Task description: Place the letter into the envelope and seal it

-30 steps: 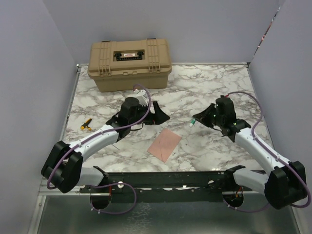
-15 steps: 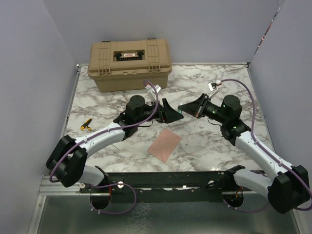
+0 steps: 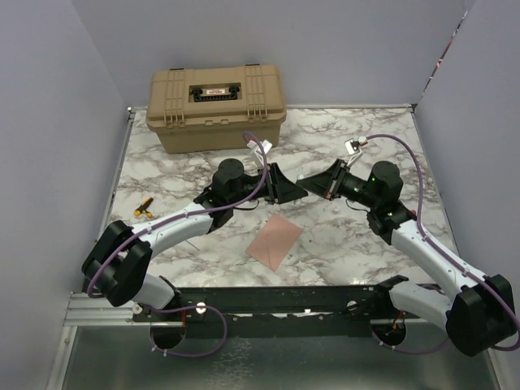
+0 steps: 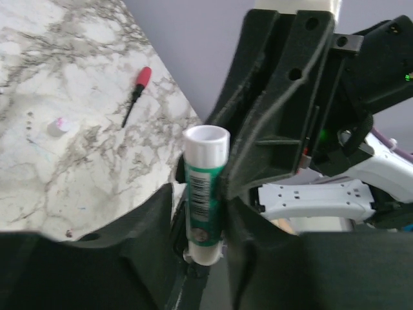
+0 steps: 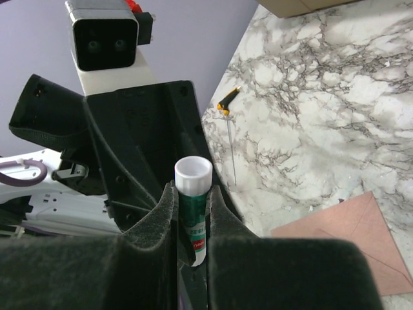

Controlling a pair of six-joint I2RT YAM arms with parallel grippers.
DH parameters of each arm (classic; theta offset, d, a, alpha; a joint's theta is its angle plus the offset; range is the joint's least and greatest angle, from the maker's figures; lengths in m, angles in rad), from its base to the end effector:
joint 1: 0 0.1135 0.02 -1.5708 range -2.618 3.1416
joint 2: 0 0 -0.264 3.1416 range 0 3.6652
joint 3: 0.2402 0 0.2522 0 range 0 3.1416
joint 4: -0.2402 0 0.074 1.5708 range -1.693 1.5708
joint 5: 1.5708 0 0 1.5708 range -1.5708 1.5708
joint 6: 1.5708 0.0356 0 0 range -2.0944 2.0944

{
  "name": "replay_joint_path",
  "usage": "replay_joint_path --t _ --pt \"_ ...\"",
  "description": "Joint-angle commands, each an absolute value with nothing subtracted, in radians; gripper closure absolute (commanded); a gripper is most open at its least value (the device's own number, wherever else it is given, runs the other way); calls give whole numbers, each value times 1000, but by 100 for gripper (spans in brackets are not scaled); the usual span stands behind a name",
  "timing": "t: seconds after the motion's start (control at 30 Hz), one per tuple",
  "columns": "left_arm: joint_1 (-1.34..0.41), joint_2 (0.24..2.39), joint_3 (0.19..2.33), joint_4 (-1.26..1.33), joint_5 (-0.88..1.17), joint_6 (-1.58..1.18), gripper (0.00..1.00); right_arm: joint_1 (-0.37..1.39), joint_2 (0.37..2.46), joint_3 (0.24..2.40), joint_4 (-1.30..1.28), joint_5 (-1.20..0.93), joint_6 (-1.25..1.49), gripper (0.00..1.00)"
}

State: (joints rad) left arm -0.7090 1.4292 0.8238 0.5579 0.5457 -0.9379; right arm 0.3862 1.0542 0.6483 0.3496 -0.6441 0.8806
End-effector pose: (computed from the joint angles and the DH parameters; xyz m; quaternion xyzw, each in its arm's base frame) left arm 0.2328 -0.2241 0.2798 0.1052 0.7136 -0.6200 0.3087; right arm 0.2149 0.1104 0.2957 -0.0421 0.7216 0.5711 0.3891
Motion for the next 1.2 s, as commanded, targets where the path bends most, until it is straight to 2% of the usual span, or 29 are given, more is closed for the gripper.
replay_joint_path --t 0.0,0.1,0.13,0.17,0.3,0.33,0.67,0.8,0.97,1.17 --pt "-709 1456 835 588 581 -939 72 393 1036 648 318 -680 857 100" --pt "-708 1468 835 586 600 -929 97 392 1040 675 234 -665 821 100" --pt "-708 1469 834 584 601 -918 100 393 1040 685 201 -655 806 100" --pt "-708 1469 832 581 601 -901 100 392 1039 699 163 -640 792 99" --pt "-709 1453 821 562 611 -805 100 393 1026 759 9 -533 713 74" --pt "-709 1445 818 560 618 -783 100 393 1023 772 -19 -517 698 71" --pt "-709 1412 819 538 703 -665 100 393 1055 823 -14 -593 597 59" --pt "-708 1409 825 533 731 -644 100 393 1070 838 -24 -617 572 59" --pt "-708 1410 835 532 771 -629 100 391 1080 829 15 -657 575 67" --pt "-708 1387 835 532 767 -602 100 393 1109 827 42 -661 609 94"
